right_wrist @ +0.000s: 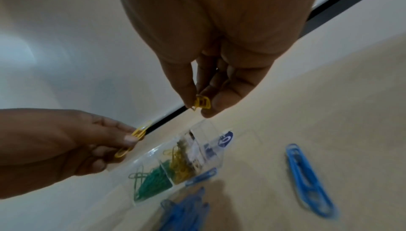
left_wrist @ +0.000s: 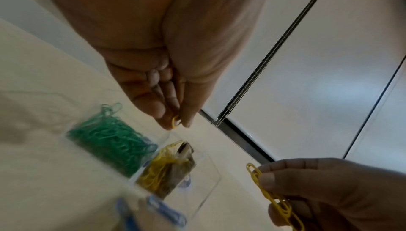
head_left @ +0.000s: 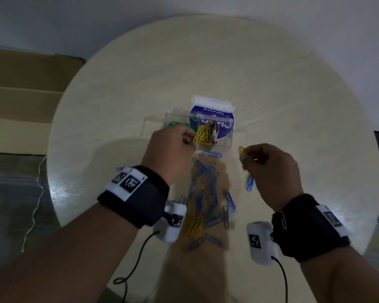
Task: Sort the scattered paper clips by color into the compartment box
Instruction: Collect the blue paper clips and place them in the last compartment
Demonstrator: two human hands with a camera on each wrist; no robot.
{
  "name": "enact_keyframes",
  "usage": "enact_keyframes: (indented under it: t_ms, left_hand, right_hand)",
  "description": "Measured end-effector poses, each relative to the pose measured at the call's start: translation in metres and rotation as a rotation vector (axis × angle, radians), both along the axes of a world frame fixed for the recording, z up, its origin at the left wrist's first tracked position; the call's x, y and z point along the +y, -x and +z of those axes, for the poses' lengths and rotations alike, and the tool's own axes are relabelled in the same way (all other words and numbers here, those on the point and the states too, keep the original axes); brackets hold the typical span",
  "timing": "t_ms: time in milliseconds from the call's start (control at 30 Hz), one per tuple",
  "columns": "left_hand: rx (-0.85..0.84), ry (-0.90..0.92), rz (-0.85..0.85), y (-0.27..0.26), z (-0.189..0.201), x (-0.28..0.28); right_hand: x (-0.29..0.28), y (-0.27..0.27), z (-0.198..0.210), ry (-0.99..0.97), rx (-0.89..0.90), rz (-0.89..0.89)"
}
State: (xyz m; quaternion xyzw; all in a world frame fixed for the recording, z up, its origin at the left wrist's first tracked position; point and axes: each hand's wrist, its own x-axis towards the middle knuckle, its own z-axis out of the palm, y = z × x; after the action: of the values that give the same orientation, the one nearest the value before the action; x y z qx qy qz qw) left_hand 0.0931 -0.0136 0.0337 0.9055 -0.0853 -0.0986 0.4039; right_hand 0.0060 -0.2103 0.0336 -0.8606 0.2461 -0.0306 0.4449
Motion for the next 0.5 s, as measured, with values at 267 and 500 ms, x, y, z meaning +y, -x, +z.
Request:
enact_keyframes:
  t_ms: [267,500]
  left_hand:
    - [-0.012,0.003,0.021,-0.029,-0.002,-0.025]
    - [0.028,0.238,0.196,-0.016,-0.001,0.011]
  right_hand:
    - [0.013,-0.044,0.002,-0.017,-0.027,0.046]
    - [0.031,-0.077,0.008,0.077,0.041,0.199]
